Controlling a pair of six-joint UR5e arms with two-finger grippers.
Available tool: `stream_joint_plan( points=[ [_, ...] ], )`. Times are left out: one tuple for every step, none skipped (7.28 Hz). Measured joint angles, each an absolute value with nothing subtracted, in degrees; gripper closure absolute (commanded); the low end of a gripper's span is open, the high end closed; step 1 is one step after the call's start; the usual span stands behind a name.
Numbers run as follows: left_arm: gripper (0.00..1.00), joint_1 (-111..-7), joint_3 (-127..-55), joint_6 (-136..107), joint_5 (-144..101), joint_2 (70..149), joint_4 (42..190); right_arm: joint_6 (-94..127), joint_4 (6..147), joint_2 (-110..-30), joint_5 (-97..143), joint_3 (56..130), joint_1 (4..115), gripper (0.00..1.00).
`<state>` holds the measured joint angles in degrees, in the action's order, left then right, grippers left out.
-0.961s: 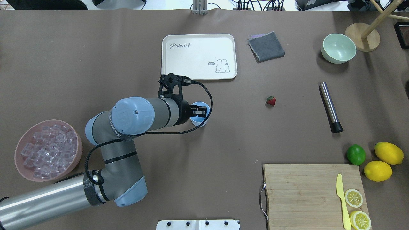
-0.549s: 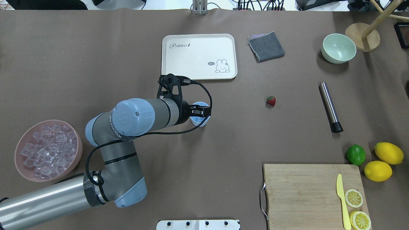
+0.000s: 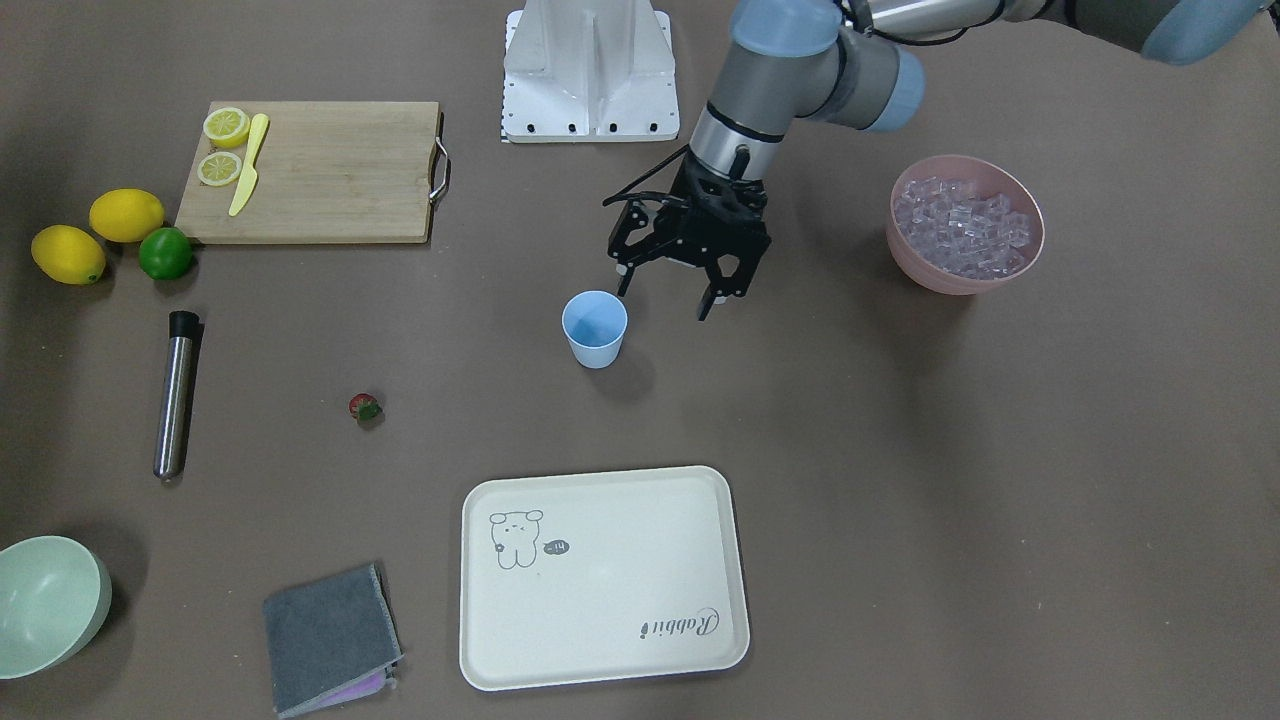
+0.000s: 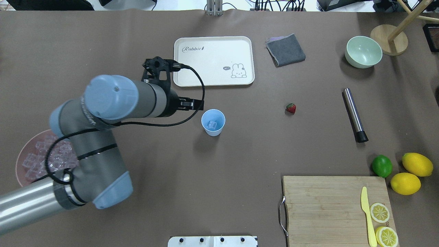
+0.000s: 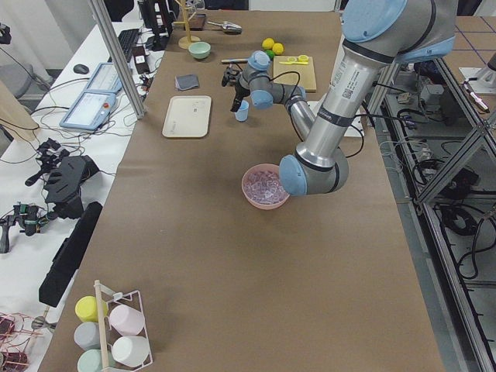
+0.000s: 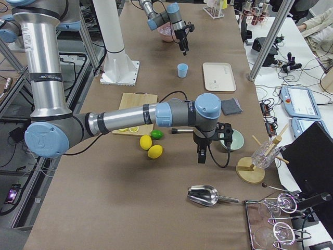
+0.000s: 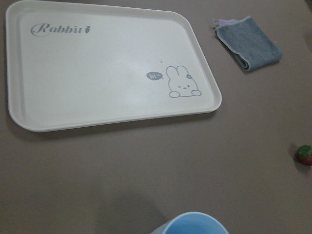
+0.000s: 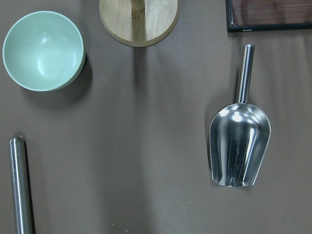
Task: Mash ice and strawberries in cup
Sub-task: 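Open the left gripper to drop the ice cube into the cup, then move the left gripper back over the pink ice bowl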
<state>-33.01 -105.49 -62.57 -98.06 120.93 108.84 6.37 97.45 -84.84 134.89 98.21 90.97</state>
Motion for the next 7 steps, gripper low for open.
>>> stream_joint_plan(
  points=[
    [0.03,-36.01,-111.55,-58.8,-100.9,117.53,101.73,6.46,97.44,-84.7,134.98,98.27,90.94,0.0],
    [0.03,-39.08,-116.77,-55.41,-103.33,113.7,95.82,6.51,97.43,-84.49,135.07,98.35,90.91,0.0],
    [0.03,-41.49,-121.85,-53.27,-105.41,108.24,92.08,6.61,97.41,-84.25,135.13,98.37,90.89,0.0],
    [0.03,-42.57,-126.65,-51.99,-106.6,101.36,90.51,6.74,97.39,-84.04,135.14,98.34,90.82,0.0],
    [0.03,-43.21,-130.44,-50.9,-107.13,94.29,90.04,6.86,97.39,-83.91,135.13,98.32,90.74,0.0],
    [0.03,-43.61,-132.06,-50.57,-107.26,89.56,89.92,6.91,97.39,-83.9,135.15,98.35,90.64,0.0],
    [0.03,-43.64,-132.09,-51.04,-107.22,86.73,89.88,6.93,97.38,-83.94,135.17,98.39,90.58,0.0]
  ],
)
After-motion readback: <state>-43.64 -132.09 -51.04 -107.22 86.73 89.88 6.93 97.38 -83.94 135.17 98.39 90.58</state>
